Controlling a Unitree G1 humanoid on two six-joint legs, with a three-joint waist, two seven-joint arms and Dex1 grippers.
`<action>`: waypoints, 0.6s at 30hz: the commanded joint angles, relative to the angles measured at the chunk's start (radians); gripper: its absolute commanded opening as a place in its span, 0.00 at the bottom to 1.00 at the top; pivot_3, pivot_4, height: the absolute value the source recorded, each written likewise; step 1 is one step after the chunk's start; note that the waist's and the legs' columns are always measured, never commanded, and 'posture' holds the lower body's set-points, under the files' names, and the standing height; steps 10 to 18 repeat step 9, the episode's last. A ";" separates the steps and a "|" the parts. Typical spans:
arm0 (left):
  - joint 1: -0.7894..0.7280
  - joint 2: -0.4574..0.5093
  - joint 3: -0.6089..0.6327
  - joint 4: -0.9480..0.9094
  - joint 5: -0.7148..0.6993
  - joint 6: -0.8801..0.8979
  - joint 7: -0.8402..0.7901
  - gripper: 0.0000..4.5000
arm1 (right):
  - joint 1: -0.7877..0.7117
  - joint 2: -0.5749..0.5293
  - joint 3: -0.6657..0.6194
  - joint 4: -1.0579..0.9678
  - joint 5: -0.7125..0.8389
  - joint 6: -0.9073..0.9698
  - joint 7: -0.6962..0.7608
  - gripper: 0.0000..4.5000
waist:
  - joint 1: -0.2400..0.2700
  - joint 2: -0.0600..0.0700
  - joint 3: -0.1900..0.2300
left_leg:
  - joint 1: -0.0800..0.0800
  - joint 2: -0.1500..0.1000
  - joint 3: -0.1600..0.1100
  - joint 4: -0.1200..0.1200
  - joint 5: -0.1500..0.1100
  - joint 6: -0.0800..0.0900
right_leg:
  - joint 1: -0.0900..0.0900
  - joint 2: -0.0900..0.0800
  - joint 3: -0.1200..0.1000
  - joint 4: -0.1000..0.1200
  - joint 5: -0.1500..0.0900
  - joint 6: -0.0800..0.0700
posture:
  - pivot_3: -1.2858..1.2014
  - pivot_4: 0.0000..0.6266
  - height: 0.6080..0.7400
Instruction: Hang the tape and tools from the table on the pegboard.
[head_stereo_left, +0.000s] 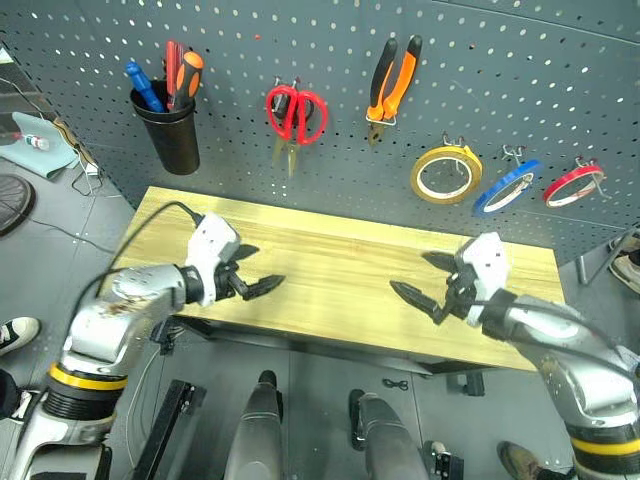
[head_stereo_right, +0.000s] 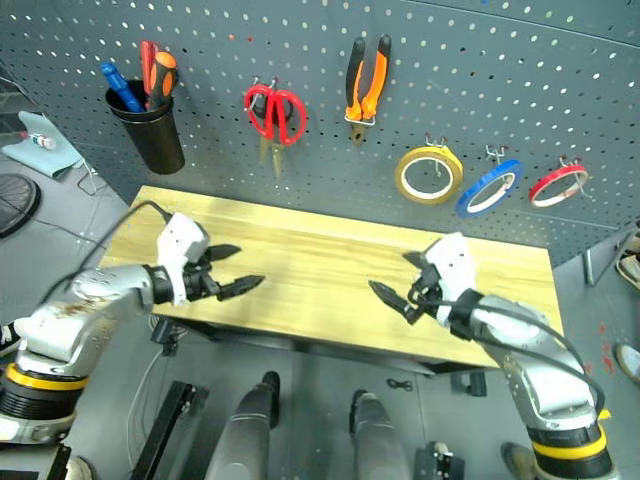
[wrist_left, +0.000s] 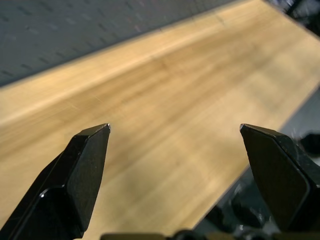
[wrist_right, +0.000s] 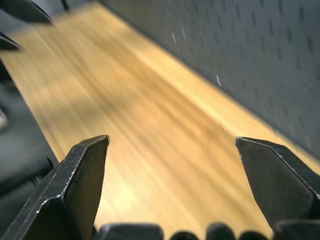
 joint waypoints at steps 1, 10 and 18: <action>-0.015 -0.037 -0.054 0.089 0.081 -0.130 -0.053 0.98 | 0.041 0.008 -0.028 -0.007 -0.047 -0.066 -0.018 1.00 | -0.004 0.002 -0.003 | 0.000 0.000 0.000 0.000 0.000 0.000 | 0.000 0.000 0.000 0.000 0.000 0.000 | 0.55 0.41 1.00; -0.067 -0.081 -0.067 0.190 0.124 -0.198 -0.133 0.98 | 0.096 0.026 -0.058 -0.023 -0.071 -0.083 -0.047 1.00 | -0.017 0.004 -0.018 | 0.002 0.000 0.000 0.000 0.000 0.001 | 0.001 0.000 0.001 0.000 0.000 0.000 | 0.54 0.38 1.00; -0.067 -0.081 -0.067 0.190 0.124 -0.198 -0.133 0.98 | 0.096 0.026 -0.058 -0.023 -0.071 -0.083 -0.047 1.00 | -0.017 0.004 -0.018 | 0.002 0.000 0.000 0.000 0.000 0.001 | 0.001 0.000 0.001 0.000 0.000 0.000 | 0.54 0.38 1.00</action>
